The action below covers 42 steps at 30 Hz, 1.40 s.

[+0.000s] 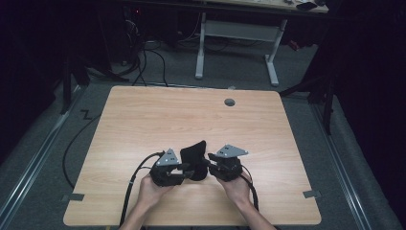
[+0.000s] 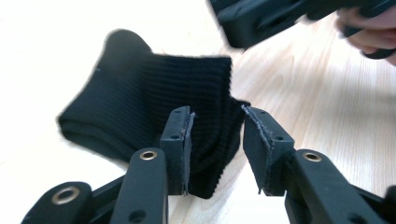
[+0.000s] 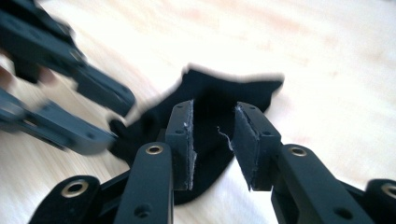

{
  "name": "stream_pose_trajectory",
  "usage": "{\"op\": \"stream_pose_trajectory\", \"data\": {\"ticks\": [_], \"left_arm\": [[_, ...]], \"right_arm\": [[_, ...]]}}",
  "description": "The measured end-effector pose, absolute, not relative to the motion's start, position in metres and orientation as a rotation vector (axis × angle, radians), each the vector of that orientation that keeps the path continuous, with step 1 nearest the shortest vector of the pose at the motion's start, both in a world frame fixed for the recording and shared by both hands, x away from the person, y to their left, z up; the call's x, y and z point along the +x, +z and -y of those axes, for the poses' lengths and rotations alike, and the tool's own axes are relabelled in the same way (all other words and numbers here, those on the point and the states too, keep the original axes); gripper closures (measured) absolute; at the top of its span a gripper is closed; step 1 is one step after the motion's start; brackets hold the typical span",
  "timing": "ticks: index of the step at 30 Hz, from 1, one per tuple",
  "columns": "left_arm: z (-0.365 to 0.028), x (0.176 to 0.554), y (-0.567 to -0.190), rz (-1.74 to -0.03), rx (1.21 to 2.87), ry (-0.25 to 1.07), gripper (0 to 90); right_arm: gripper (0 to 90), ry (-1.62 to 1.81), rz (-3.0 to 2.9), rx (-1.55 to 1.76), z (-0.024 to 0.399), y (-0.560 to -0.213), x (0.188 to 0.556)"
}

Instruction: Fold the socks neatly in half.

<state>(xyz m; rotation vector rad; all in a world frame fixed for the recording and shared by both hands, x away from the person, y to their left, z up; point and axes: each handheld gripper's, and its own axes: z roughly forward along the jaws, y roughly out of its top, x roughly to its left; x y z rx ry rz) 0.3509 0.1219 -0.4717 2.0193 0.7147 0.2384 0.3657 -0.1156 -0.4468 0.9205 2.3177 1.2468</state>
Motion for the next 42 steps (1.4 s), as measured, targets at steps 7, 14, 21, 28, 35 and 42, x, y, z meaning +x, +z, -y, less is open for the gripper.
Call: {"op": "stream_pose_trajectory", "data": {"ticks": [7, 14, 21, 28, 35, 42], "left_arm": [[-0.131, 0.354, -0.466, -0.851, 1.941, 0.319, 56.6], [-0.126, 0.367, -0.475, -1.029, 1.920, 0.362, 48.4], [-0.114, 0.368, -0.489, -1.087, 1.997, 0.395, 44.5], [-0.112, 0.362, -0.494, -1.079, 2.033, 0.397, 44.0], [-0.126, 0.373, -0.492, -1.137, 1.893, 0.363, 46.0], [-0.118, 0.412, -0.491, -1.214, 1.953, 0.365, 44.9]], "right_arm": [[64.9, 1.232, -2.354, 0.874, 0.094, -0.439, 0.372], [64.9, 1.138, -2.425, 0.898, 0.106, -0.464, 0.364], [64.9, 1.141, -2.410, 0.970, 0.136, -0.472, 0.355], [64.0, 1.210, -2.396, 0.882, 0.106, -0.453, 0.365], [61.6, 1.115, -2.491, 0.889, 0.091, -0.485, 0.363], [56.2, 1.145, -2.437, 0.921, 0.097, -0.484, 0.360]]}}
